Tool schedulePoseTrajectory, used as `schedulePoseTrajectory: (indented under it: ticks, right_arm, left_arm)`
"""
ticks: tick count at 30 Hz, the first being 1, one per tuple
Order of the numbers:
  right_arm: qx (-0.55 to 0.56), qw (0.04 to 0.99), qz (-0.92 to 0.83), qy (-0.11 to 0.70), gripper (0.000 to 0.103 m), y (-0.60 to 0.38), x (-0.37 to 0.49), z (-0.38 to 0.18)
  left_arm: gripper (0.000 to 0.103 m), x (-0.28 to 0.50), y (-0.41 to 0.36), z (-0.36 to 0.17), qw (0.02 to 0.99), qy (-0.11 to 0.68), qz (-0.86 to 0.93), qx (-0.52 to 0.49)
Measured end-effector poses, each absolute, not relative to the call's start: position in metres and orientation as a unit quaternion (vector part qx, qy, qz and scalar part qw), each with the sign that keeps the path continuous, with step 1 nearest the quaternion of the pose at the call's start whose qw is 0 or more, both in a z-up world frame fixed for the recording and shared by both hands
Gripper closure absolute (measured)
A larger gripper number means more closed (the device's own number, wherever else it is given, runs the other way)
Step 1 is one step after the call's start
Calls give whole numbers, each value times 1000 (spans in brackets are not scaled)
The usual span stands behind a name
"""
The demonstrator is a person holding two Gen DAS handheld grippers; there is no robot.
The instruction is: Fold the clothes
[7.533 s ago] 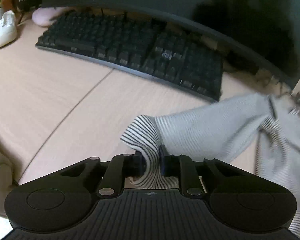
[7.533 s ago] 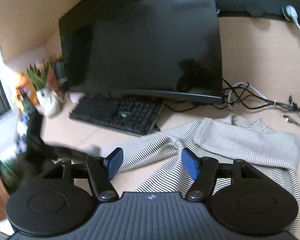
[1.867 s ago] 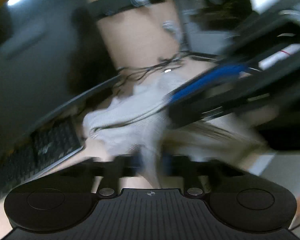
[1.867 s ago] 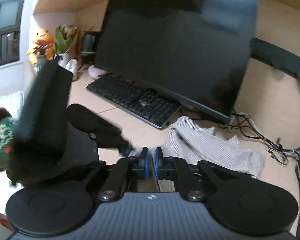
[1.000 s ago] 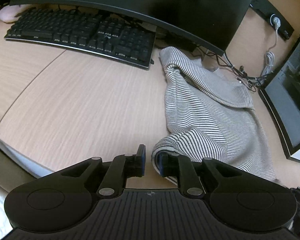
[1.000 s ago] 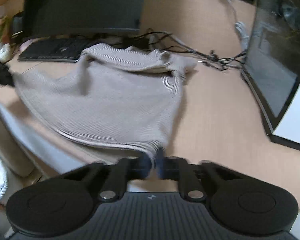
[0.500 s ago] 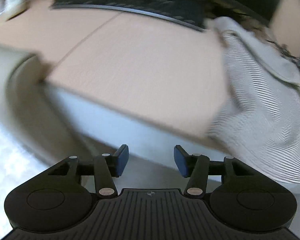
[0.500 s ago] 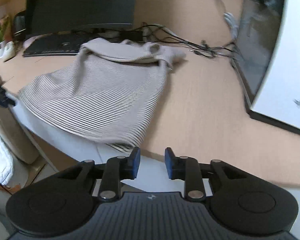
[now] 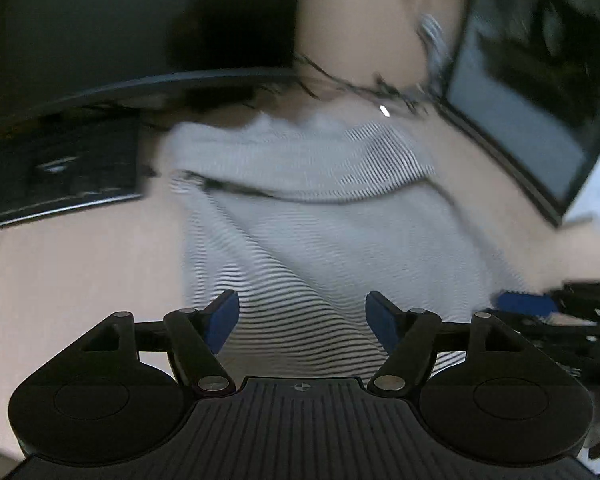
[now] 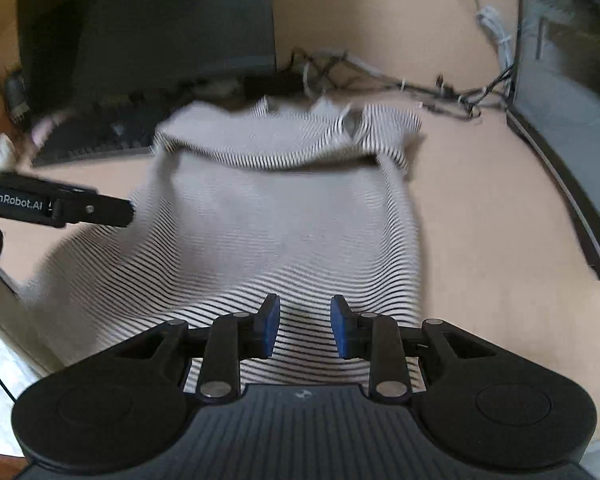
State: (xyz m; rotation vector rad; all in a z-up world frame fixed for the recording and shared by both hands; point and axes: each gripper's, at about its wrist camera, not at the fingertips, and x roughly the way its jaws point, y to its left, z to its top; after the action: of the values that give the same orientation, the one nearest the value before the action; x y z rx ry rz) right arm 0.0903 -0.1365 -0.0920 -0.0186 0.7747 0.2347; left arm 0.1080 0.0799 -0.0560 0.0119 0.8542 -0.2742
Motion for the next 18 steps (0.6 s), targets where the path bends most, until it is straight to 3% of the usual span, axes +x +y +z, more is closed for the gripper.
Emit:
schedulePoseTrajectory:
  ticks: [5, 12, 18]
  right_arm:
    - [-35, 917, 95, 386, 76, -133, 91, -101]
    - [-33, 914, 69, 399, 73, -139, 89, -97]
    - [-1, 906, 77, 416, 73, -144, 111, -78]
  left_arm:
    - [29, 117, 96, -89, 884, 442, -150, 7]
    - [35, 121, 132, -84, 871, 453, -186, -30]
    - [27, 136, 165, -51, 875, 451, -151, -93]
